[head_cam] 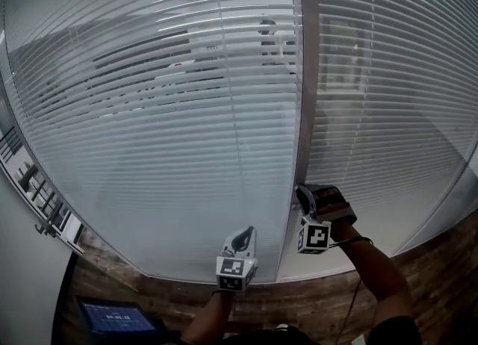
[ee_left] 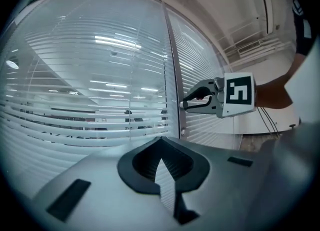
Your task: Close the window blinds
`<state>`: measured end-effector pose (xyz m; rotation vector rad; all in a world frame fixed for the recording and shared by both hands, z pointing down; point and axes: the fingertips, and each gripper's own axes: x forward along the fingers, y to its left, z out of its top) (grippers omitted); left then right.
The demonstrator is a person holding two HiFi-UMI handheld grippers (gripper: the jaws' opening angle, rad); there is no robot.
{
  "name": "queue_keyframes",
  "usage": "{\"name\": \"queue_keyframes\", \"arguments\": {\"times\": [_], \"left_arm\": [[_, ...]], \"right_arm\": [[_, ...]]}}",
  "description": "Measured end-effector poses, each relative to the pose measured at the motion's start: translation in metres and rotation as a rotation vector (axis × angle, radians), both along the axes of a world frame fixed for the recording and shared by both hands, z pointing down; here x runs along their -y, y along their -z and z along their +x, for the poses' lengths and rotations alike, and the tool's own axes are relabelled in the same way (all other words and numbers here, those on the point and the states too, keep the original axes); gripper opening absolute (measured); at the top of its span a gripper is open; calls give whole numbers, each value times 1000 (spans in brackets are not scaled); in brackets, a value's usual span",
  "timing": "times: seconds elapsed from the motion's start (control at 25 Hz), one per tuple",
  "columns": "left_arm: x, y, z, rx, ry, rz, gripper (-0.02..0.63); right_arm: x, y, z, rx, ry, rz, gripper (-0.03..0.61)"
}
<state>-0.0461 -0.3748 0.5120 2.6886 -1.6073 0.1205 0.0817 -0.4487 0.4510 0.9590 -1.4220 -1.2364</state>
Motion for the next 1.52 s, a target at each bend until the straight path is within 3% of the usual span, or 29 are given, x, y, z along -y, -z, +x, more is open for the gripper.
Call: {"name": "queue_keyframes", "arguments": {"times": [0.12, 0.24, 0.36, 0.64, 0.72, 0.8, 0.96, 1.24, 1.52], "left_arm": [[1, -3, -1, 17, 3, 7, 0], [2, -5, -13, 0, 32, -16, 0], [0, -7, -24, -15, 64, -31, 0], [-6, -10, -17, 1, 39, -33, 0], [-6, -6, -15, 5, 34, -31, 0], [-6, 2, -10, 7, 33, -19, 0], [-6, 11, -1, -7, 31, -10, 0], [-9, 3, -5, 1, 37, -30, 0], [-7, -14, -17, 14, 54, -23, 0]], "right_arm": [[0, 0, 1, -9, -6, 5, 124], [-1, 3, 2, 117, -9, -3, 124], [-9, 12, 2, 410, 0, -38, 149], [-14, 21, 17, 1264, -73, -215, 149], [-11, 22, 22, 1418, -106, -235, 149], [-8, 28, 23, 1510, -120, -251, 149], [0, 36, 22, 1591, -125, -246, 149], [11, 30, 21, 1613, -154, -257, 129], [10, 16, 19, 1515, -159, -228, 127]]}}
